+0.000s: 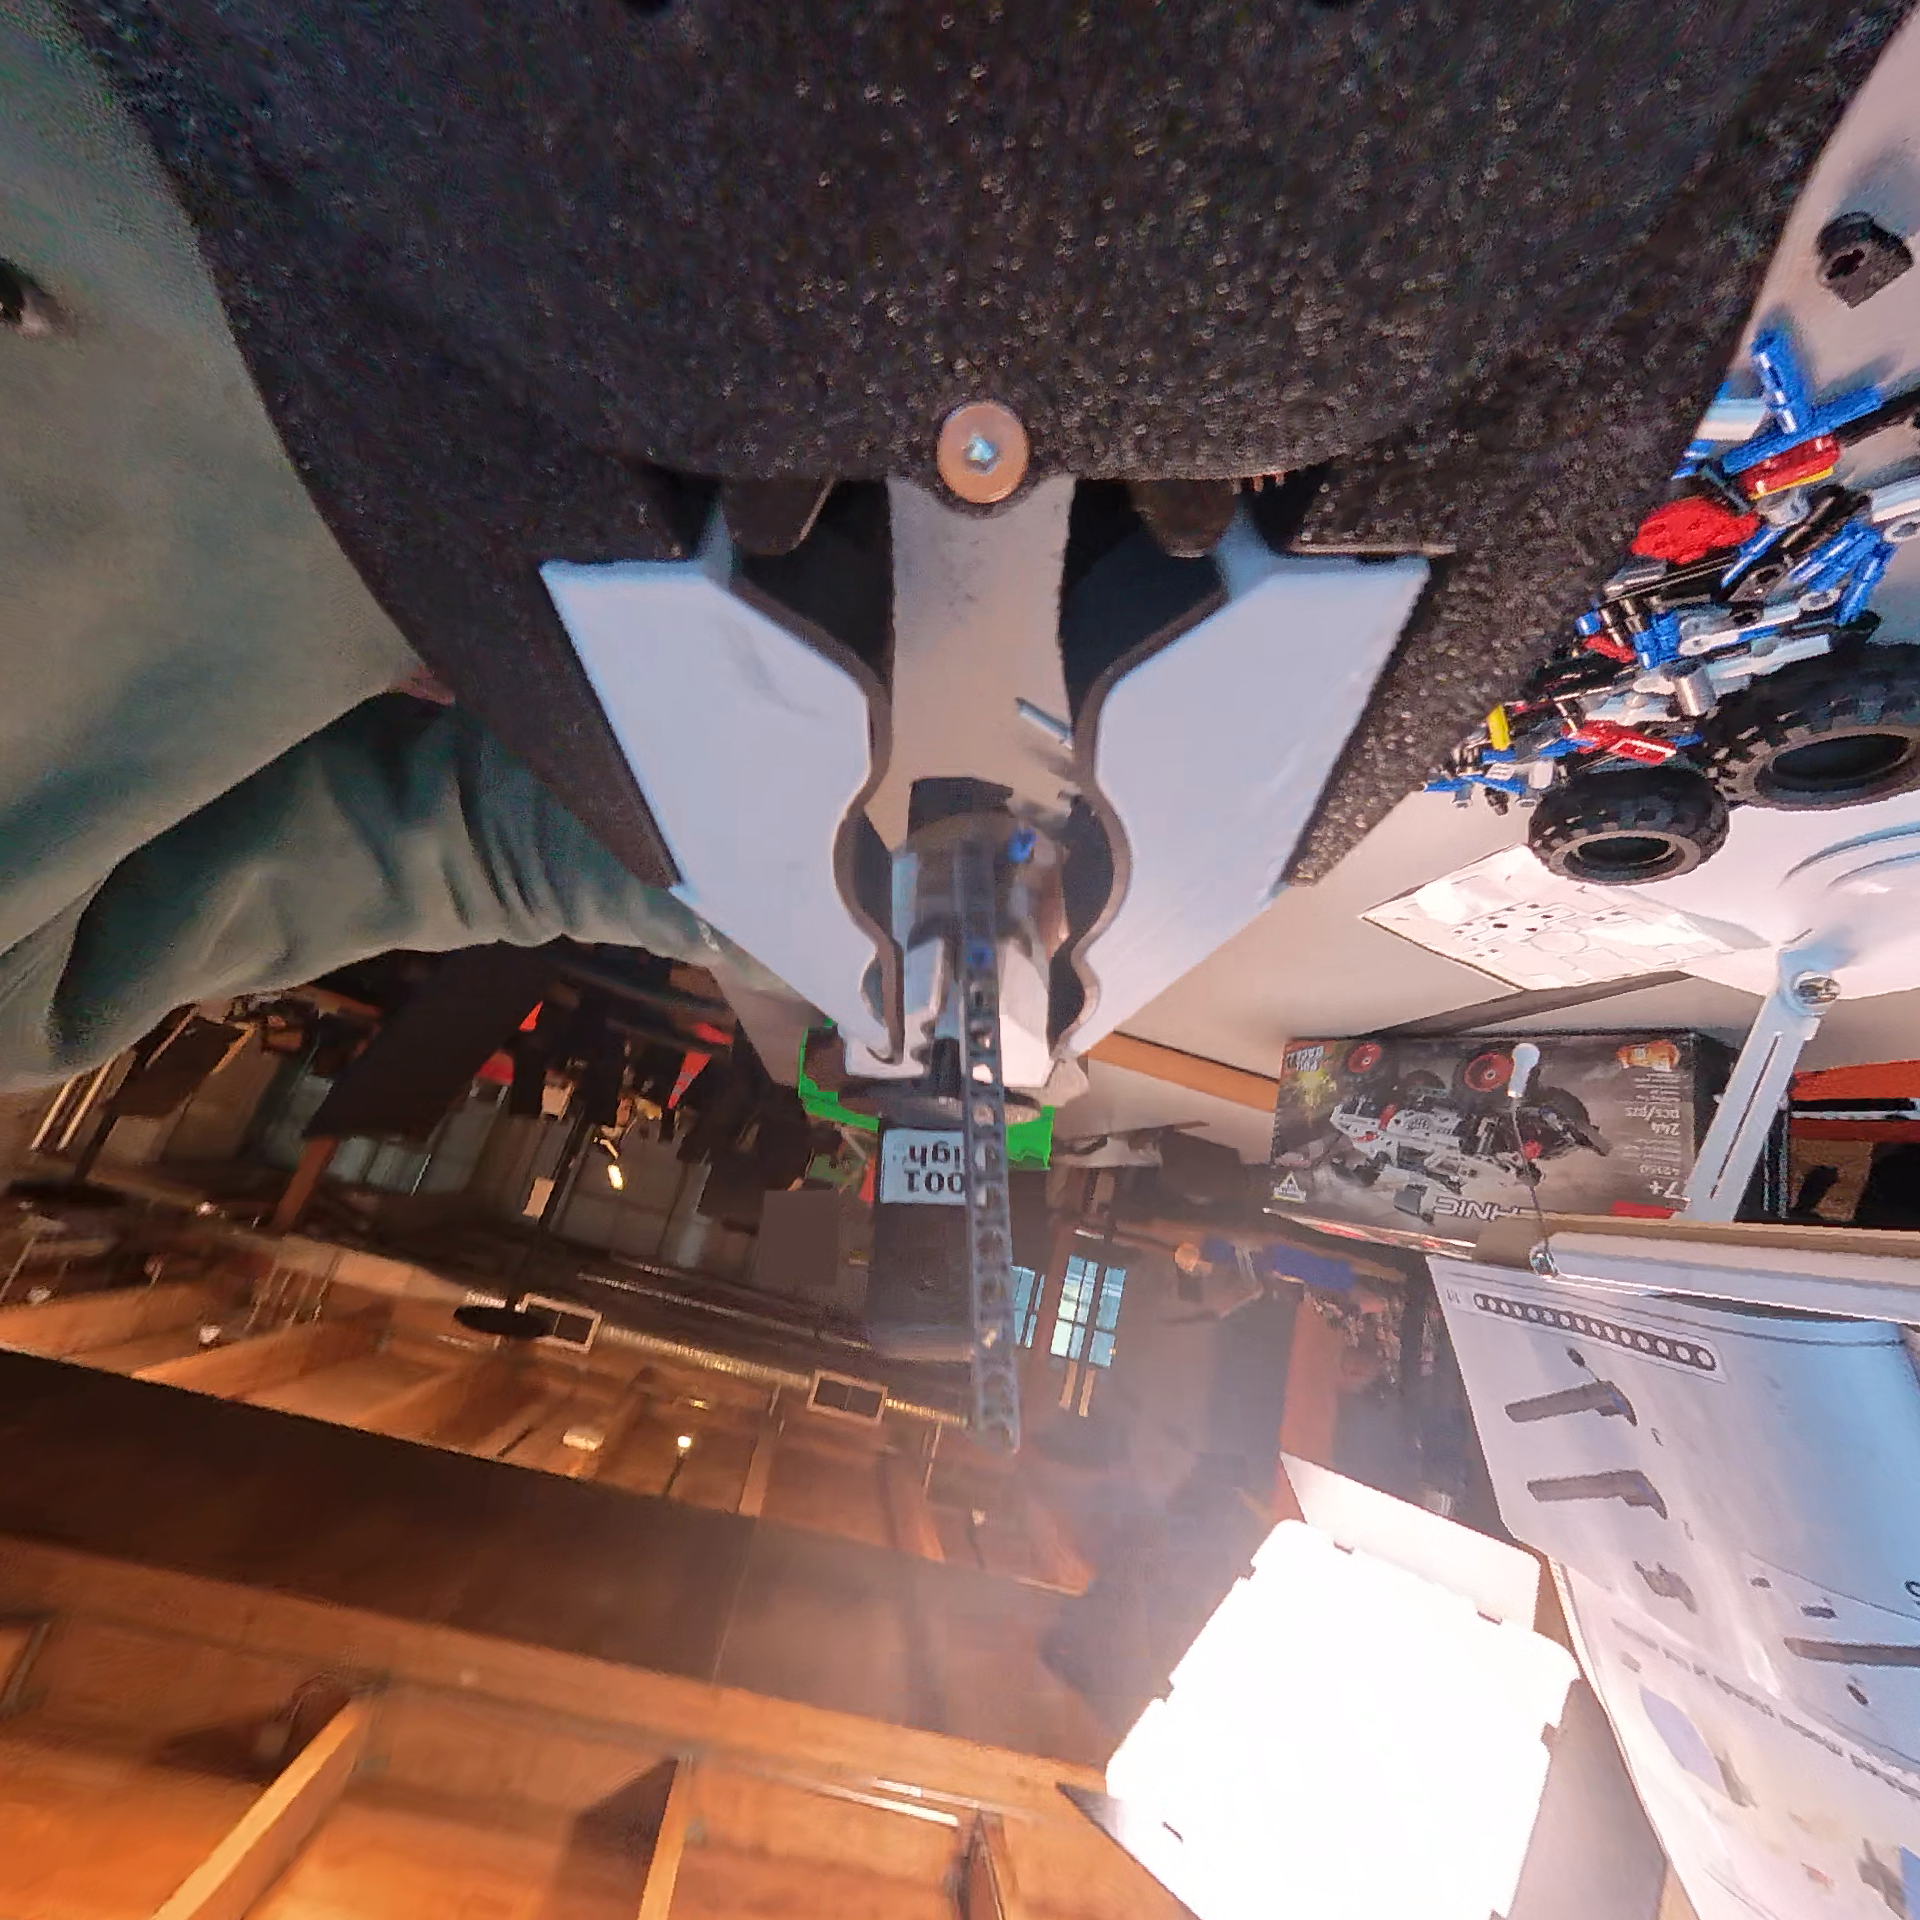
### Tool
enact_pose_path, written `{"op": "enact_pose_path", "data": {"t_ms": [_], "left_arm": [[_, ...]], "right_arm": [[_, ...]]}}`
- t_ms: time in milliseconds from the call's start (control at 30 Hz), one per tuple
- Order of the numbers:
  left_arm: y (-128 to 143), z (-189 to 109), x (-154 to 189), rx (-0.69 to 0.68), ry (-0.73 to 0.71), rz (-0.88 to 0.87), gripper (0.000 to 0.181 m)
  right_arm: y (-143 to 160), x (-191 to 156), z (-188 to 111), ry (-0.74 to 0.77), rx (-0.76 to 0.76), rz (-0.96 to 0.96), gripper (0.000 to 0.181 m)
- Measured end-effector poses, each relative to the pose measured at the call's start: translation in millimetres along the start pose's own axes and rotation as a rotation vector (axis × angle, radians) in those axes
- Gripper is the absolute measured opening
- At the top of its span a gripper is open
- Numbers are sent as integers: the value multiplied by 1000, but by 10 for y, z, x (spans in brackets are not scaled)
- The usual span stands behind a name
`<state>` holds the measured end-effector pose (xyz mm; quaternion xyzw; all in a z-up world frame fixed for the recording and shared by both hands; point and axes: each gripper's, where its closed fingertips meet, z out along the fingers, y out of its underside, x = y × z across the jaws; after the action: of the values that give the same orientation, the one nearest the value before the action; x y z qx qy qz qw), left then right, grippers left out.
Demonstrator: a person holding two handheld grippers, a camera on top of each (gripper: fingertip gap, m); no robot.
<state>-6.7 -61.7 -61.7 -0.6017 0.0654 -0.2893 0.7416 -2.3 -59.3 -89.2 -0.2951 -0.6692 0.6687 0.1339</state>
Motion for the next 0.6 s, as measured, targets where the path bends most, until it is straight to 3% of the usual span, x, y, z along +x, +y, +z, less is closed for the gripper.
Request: {"op": "enact_pose_path", "data": {"t_ms": [100, 200, 467, 600], "left_arm": [[150, 53, 9, -86, -12, 38, 23], [283, 81, 3, -175, -47, 112, 8], [337, 69, 38, -294, -41, 164, 6], [371, 18, -43, -360, -79, 198, 6]], "right_arm": [[8, 1, -48, -16, -2, 12, 6], [110, -21, -2, -18, -55, -17, 6], [141, -52, -12, -22, -84, -87, 6], [174, -4, -169, -23, -119, -132, 6]]}}
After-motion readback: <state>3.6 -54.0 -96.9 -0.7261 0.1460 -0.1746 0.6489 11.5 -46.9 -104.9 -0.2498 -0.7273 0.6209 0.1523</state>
